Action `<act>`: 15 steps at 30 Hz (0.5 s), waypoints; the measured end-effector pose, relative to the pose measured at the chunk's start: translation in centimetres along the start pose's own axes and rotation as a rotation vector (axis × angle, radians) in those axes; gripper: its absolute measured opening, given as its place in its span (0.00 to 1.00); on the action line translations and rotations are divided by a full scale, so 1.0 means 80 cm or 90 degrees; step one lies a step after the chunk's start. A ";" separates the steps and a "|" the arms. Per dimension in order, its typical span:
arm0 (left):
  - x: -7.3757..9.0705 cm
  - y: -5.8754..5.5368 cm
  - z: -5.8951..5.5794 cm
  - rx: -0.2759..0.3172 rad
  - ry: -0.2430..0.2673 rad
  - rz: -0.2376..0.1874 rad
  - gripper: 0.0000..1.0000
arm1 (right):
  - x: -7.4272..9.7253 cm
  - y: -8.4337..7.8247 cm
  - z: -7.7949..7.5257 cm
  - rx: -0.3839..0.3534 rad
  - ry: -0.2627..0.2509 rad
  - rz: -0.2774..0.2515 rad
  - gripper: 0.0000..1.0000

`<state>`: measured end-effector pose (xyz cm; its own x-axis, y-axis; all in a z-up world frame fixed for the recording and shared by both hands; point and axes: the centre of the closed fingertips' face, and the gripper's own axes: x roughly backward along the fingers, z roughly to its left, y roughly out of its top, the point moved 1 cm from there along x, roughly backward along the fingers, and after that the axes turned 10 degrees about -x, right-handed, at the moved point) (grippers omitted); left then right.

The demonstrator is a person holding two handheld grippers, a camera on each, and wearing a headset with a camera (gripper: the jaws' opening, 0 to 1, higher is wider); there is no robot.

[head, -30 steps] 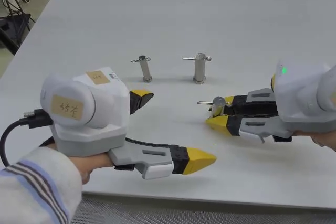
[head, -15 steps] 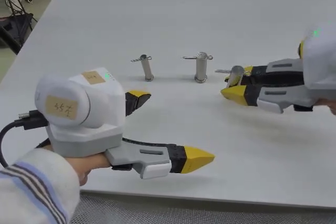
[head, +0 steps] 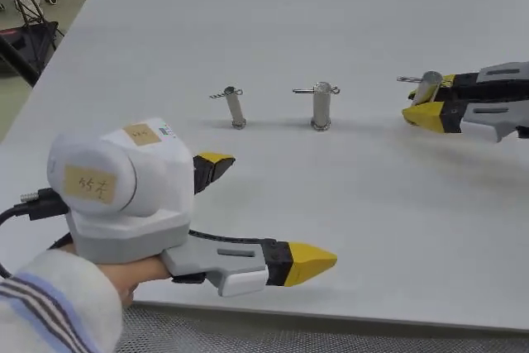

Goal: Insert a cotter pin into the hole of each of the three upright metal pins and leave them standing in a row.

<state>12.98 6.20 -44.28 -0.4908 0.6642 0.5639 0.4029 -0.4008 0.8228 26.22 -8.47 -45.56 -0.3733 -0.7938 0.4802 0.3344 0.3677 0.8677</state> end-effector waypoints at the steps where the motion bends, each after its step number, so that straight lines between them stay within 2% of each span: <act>1: 0.000 0.000 0.000 0.000 0.000 0.002 0.99 | 0.000 -0.002 -0.001 0.001 0.003 0.001 0.08; 15: -0.001 0.005 0.005 -0.002 0.002 0.009 0.99 | -0.008 -0.011 0.000 -0.004 0.020 0.006 0.08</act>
<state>13.52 6.23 -44.01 -0.4880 0.6565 0.5752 0.4066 -0.4122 0.8154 26.18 -8.31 -46.59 -0.3422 -0.8055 0.4837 0.3425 0.3725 0.8625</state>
